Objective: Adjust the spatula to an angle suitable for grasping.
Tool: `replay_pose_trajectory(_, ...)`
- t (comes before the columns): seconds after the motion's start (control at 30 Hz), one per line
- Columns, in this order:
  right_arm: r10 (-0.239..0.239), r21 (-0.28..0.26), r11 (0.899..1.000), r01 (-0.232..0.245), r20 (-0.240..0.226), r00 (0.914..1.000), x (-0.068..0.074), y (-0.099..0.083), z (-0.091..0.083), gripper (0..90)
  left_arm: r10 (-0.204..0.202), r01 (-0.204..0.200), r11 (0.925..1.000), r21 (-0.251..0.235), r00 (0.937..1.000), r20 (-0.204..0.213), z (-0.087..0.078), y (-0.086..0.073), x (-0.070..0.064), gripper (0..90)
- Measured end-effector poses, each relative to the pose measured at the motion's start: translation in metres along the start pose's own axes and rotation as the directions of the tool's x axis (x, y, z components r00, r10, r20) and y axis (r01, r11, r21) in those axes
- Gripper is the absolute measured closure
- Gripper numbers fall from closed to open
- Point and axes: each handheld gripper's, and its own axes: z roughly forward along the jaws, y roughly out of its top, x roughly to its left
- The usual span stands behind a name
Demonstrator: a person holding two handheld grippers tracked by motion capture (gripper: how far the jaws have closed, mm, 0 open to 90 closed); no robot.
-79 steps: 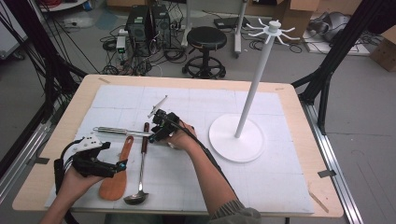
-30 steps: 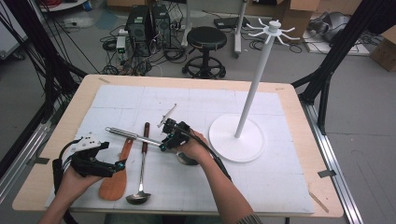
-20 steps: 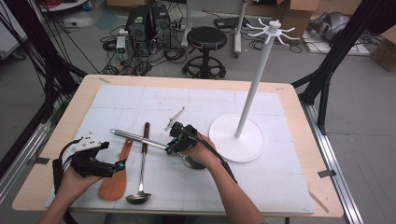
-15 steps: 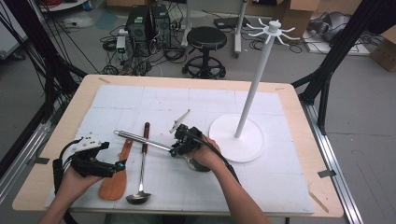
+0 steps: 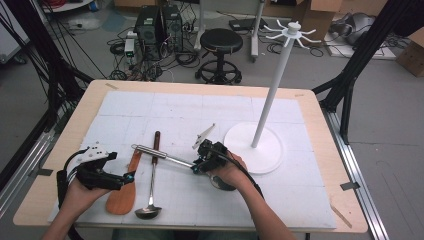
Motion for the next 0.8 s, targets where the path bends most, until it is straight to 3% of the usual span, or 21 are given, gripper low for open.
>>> replay_pose_trajectory(0.23,0.025,-0.011,1.000,-0.026,-0.007,0.9996,-0.001,-0.002,0.000,73.1,-0.002,0.002,1.0000,-0.001,1.0000,-0.001,0.000,0.000,0.000,1.8)
replay_pose_trajectory(0.37,0.013,-0.012,1.000,-0.013,-0.002,0.9999,-0.001,0.000,0.003,68.3,0.002,-0.002,1.0000,0.006,1.0000,0.000,0.001,0.000,-0.001,1.8)
replay_pose_trajectory(0.6,0.005,-0.011,1.000,-0.005,0.005,1.0000,-0.002,0.013,0.012,62.6,0.001,-0.001,1.0000,0.005,1.0000,0.000,0.001,0.000,-0.001,1.8)
replay_pose_trajectory(0.8,0.001,-0.004,1.000,-0.001,0.006,1.0000,-0.004,0.026,0.021,63.0,0.000,0.000,1.0000,0.004,1.0000,0.001,0.001,0.000,0.000,1.8)
